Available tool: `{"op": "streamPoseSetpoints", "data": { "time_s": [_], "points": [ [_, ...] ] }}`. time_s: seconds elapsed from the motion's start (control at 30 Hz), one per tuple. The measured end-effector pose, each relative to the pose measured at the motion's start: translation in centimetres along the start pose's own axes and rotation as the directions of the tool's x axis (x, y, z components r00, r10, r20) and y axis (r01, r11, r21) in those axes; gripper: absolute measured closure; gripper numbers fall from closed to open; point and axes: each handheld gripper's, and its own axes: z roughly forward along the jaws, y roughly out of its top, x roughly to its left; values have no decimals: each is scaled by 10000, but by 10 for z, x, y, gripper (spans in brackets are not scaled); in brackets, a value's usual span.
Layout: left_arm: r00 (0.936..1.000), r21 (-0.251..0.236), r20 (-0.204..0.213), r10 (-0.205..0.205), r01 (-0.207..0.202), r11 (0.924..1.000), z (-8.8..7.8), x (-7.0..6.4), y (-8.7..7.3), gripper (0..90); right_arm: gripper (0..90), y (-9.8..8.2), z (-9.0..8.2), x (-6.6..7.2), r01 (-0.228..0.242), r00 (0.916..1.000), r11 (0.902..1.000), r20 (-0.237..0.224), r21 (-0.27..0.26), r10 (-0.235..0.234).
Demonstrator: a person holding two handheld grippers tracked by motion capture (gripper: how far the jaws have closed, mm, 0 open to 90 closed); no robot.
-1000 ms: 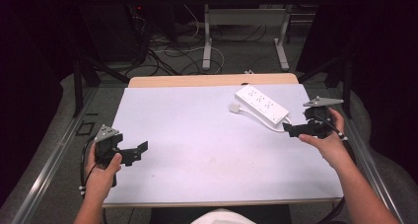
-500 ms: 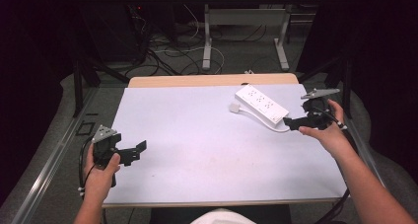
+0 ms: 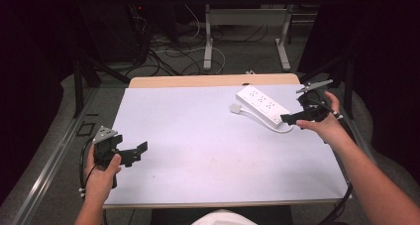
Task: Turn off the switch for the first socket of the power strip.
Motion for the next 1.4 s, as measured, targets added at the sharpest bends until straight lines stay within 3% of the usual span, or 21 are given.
{"op": "streamPoseSetpoints", "data": {
  "time_s": [0.5, 1.07, 1.4],
  "points": [
    [10000, 16, 4, -9, 9, 10000, -1, 1, 0, 8, 104, 18, 17, -5, -134, 9999, 9987, 10, 492, 133],
    [10000, 53, -25, -33, 33, 10000, 0, 3, -1, 8, 162, 37, 39, -5, -400, 9991, 9972, -130, 630, 409],
    [9999, 52, -37, -121, 121, 9999, 0, 4, -2, 8, 298, 42, 56, -7, -544, 9972, 9936, -459, 987, 592]
  ]
}}
